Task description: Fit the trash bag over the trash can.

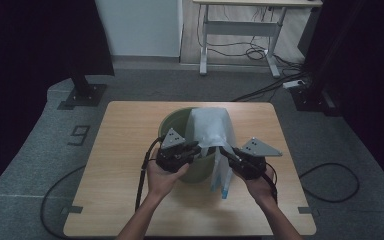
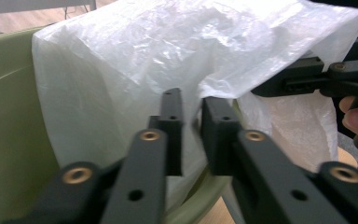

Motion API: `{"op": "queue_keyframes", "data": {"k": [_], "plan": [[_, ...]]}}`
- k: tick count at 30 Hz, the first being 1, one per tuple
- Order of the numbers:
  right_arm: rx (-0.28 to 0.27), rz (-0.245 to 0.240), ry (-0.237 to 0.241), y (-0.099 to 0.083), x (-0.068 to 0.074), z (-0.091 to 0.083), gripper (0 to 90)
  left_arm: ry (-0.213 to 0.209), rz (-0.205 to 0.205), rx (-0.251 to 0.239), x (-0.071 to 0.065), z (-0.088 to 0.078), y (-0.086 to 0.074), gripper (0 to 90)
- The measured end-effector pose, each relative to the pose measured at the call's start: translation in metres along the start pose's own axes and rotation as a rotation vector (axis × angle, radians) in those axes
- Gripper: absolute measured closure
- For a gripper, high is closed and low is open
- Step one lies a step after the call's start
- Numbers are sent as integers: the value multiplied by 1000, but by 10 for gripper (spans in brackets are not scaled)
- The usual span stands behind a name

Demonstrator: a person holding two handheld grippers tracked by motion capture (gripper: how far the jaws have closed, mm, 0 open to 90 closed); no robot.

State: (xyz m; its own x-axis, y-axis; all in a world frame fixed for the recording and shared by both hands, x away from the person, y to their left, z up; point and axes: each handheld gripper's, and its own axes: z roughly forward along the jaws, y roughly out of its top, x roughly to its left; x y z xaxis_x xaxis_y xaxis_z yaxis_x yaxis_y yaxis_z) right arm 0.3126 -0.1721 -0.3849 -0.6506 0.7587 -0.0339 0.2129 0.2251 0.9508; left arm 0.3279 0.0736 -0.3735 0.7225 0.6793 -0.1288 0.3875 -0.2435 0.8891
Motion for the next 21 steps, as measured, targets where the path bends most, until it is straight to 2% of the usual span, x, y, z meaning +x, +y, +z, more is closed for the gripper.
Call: {"op": "queue_keyframes", "data": {"k": [3,7,10,16,21], "plan": [[-6,-6,-26,-6,1,0,650,4,10,-2,-2,-1,-1,854],[-3,-4,-9,-22,2,1,428,10,19,-13,-1,-3,-3,890],[16,-2,-42,-39,8,2,297,27,18,-33,1,-8,-2,891],[72,39,-84,-73,13,8,225,53,32,-41,3,-13,-3,892],[97,60,-116,-90,12,19,244,46,21,-51,7,-15,-3,893]]}}
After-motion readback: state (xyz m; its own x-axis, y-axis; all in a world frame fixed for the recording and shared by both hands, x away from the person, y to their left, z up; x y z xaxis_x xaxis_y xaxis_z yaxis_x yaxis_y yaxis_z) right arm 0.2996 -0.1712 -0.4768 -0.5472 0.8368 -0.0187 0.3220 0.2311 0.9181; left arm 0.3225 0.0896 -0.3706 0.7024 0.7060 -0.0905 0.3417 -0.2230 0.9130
